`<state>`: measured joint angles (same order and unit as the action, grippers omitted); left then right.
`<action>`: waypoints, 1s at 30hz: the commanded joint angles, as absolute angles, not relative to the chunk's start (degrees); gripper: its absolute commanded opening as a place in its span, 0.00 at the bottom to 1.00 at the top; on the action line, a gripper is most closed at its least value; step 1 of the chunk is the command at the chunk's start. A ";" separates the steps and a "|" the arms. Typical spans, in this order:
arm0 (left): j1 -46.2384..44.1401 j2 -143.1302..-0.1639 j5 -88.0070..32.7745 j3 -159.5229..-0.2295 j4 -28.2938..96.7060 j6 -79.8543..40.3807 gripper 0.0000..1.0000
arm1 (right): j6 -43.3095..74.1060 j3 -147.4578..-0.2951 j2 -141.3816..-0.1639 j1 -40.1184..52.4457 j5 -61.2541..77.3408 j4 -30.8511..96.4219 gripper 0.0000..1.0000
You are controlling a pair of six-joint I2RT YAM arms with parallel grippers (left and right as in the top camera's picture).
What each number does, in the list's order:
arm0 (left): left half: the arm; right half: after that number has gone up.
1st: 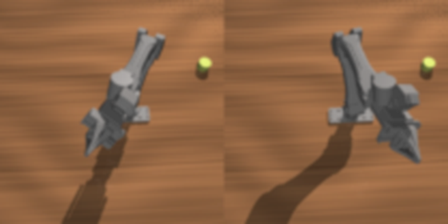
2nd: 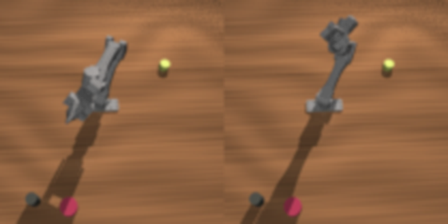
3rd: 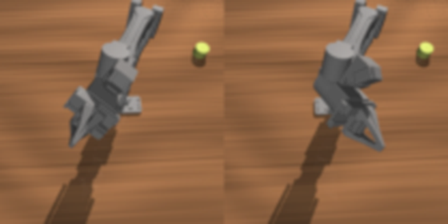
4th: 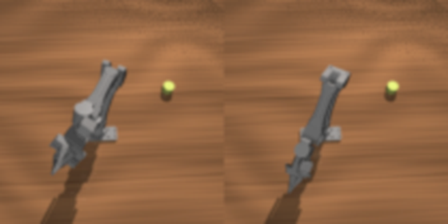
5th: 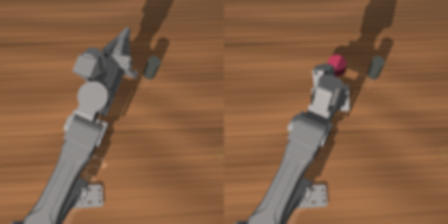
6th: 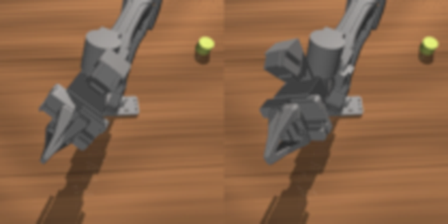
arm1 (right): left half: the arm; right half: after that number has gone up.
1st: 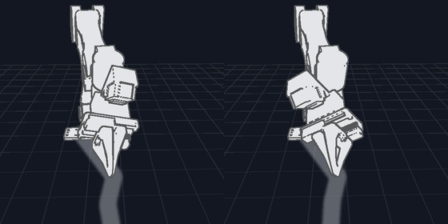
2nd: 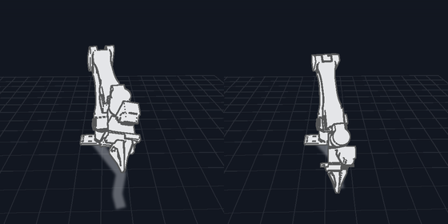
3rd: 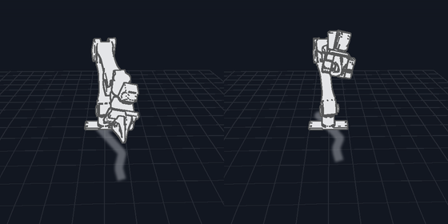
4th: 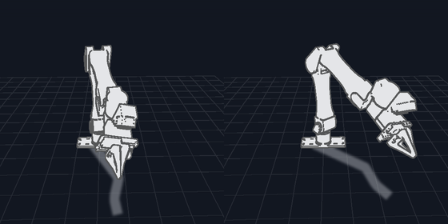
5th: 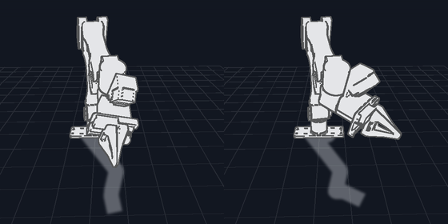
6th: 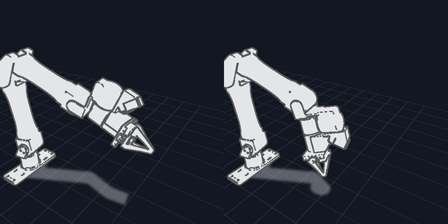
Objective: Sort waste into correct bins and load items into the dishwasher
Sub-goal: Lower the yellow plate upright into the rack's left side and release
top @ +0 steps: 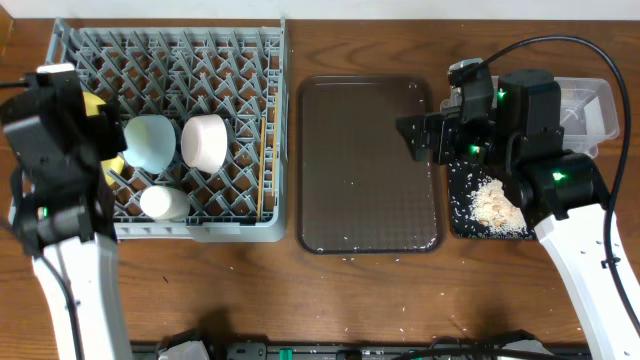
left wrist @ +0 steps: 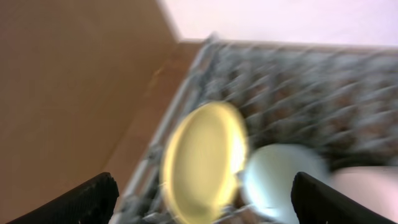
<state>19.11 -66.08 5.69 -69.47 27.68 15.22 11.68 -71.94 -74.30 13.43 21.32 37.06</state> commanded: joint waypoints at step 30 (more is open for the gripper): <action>13.32 -40.95 -19.97 -70.41 46.48 1.83 0.92 | 11.73 -72.10 -74.26 13.56 21.21 37.30 0.99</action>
<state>13.96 -40.36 -23.51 -69.58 45.84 2.70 11.68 -71.92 -74.30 13.43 21.17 37.32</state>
